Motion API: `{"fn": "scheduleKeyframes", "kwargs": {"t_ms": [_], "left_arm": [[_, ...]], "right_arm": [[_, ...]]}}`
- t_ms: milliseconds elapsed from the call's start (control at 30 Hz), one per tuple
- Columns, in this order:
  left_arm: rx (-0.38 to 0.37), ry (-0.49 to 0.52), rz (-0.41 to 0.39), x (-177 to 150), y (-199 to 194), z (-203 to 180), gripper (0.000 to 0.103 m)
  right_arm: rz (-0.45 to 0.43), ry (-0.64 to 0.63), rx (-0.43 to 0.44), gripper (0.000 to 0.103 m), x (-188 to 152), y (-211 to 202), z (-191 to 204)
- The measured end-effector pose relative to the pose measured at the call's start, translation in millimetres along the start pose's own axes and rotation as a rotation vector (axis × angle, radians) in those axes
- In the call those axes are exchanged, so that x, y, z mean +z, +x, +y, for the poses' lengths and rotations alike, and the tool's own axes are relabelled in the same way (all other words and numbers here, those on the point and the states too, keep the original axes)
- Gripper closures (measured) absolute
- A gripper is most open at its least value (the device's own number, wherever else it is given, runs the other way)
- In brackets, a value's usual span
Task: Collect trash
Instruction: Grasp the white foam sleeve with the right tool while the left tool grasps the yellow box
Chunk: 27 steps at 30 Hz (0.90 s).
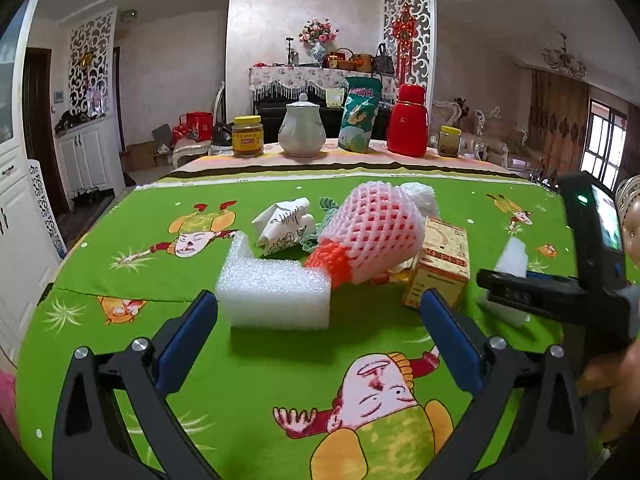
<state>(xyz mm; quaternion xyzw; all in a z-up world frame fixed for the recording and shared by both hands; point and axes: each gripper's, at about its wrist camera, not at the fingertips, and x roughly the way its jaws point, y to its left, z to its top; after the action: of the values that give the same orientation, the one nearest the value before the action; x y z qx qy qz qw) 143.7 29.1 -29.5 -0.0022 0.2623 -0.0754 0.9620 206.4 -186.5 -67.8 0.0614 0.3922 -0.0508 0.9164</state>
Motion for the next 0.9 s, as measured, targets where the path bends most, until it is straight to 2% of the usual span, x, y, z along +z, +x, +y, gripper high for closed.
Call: {"fn": "scheduleKeyframes", "kwargs": {"t_ms": [200, 400, 500, 567, 733, 833, 900], "left_arm": [[-0.039, -0.014, 0.035, -1.2, 4.6, -0.3, 0.005], [-0.132, -0.053, 0.091, -5.3, 7.2, -4.1, 0.005], [-0.124, -0.018, 0.091, -8.9, 7.2, -14.7, 0.005], [-0.116, 0.027, 0.1, -9.6, 7.7, -23.7, 0.005], [-0.126, 0.045, 0.102, -10.6, 6.9, -31.0, 0.005], [-0.149, 0.046, 0.149, -12.0, 12.5, -41.2, 0.006], [-0.143, 0.089, 0.182, -12.8, 16.6, -56.3, 0.006]], "right_arm": [[-0.037, -0.093, 0.051, 0.04, -25.3, -34.9, -10.2], [-0.087, -0.091, 0.1, 0.04, -41.9, -62.1, -26.0], [-0.094, -0.112, 0.089, 0.04, -42.3, -63.3, -24.2], [-0.101, -0.106, 0.091, 0.04, -42.7, -64.6, -24.7], [-0.113, -0.046, 0.088, 0.04, -41.5, -65.4, -36.9], [-0.124, -0.005, 0.083, 0.04, -40.2, -66.1, -45.8], [-0.136, 0.013, 0.075, 0.04, -40.3, -67.4, -49.4]]}}
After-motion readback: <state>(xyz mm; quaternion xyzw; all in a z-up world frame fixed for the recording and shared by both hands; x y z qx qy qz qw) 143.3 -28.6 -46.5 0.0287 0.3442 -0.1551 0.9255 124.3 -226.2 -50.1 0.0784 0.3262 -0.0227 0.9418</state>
